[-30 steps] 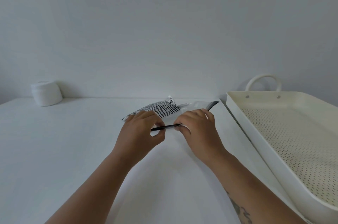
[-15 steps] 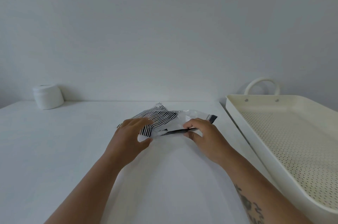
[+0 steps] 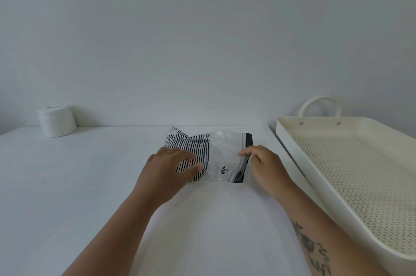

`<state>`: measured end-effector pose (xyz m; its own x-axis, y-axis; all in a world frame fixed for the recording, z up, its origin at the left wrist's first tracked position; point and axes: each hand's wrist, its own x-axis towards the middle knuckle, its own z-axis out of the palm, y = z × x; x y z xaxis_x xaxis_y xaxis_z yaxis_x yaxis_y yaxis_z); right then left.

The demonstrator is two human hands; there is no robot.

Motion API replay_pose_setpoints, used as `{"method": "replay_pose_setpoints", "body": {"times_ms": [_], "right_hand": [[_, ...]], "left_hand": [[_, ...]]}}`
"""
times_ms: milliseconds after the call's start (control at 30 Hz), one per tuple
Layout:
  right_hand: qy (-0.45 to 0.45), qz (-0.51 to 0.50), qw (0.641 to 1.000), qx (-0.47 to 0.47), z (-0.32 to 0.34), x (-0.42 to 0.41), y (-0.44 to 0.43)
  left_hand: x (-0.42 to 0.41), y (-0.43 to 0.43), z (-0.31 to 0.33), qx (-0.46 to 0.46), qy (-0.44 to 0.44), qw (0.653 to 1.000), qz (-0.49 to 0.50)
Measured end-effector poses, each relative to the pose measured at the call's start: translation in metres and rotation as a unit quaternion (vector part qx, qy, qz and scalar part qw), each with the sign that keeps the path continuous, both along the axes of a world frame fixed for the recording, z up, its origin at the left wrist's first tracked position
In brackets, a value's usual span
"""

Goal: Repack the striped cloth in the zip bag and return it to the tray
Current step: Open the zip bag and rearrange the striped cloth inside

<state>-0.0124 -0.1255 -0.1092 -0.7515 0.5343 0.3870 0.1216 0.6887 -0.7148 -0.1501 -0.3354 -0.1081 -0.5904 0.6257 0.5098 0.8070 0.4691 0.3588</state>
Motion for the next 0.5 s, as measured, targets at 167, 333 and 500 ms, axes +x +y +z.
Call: {"method": "replay_pose_setpoints", "body": {"times_ms": [167, 333, 500], "right_hand": [[0.07, 0.064, 0.995, 0.005, 0.035, -0.003, -0.031], [-0.157, 0.088, 0.963, 0.2, 0.028, -0.014, -0.069], [-0.3, 0.061, 0.924, 0.231, 0.01, -0.007, -0.063]], "left_hand": [[-0.006, 0.002, -0.008, -0.033, -0.028, 0.997, 0.057], [-0.002, 0.012, -0.015, -0.106, -0.053, 0.991, 0.068], [-0.007, 0.008, -0.017, -0.141, -0.069, 0.983, 0.091]]}}
